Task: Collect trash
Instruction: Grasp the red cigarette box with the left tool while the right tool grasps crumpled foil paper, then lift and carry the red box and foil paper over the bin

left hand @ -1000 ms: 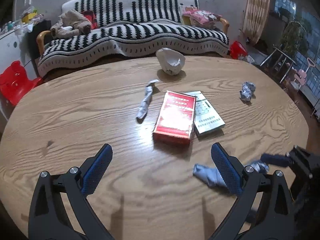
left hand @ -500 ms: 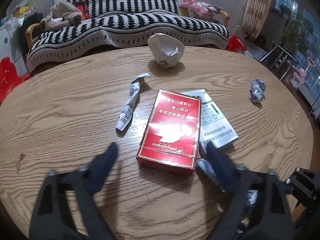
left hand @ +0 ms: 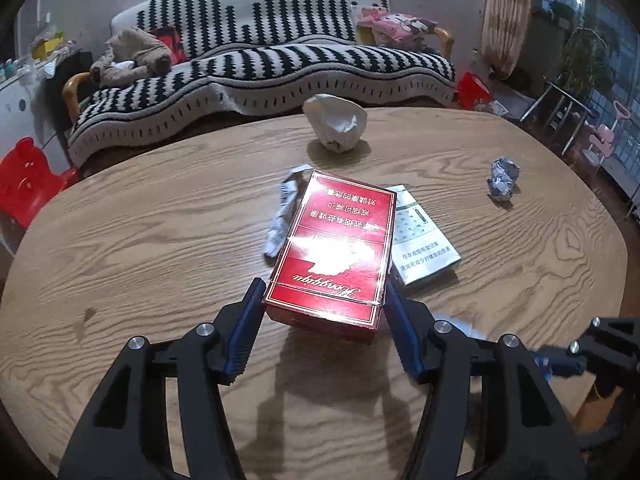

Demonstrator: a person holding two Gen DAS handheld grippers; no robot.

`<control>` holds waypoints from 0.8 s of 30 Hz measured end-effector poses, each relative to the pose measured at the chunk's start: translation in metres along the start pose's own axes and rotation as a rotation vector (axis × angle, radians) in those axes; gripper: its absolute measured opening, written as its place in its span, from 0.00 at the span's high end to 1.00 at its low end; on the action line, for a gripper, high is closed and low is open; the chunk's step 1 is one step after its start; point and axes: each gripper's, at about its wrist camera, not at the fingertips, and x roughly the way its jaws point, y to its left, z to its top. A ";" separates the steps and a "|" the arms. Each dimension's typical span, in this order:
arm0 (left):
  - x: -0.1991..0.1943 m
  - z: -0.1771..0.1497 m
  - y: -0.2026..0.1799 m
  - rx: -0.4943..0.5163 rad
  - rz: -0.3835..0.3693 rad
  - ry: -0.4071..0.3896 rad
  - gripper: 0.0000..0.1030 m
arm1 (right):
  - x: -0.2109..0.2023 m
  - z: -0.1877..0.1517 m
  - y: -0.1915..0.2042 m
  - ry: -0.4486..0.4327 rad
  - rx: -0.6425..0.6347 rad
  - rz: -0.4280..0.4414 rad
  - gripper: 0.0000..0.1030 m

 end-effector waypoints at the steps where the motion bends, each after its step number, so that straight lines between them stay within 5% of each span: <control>1: -0.007 -0.002 0.003 -0.009 0.007 -0.002 0.44 | -0.003 -0.001 0.000 -0.004 0.005 -0.004 0.68; 24: -0.137 -0.051 0.007 -0.132 0.039 -0.078 0.44 | -0.048 -0.024 -0.027 -0.061 0.206 -0.168 0.68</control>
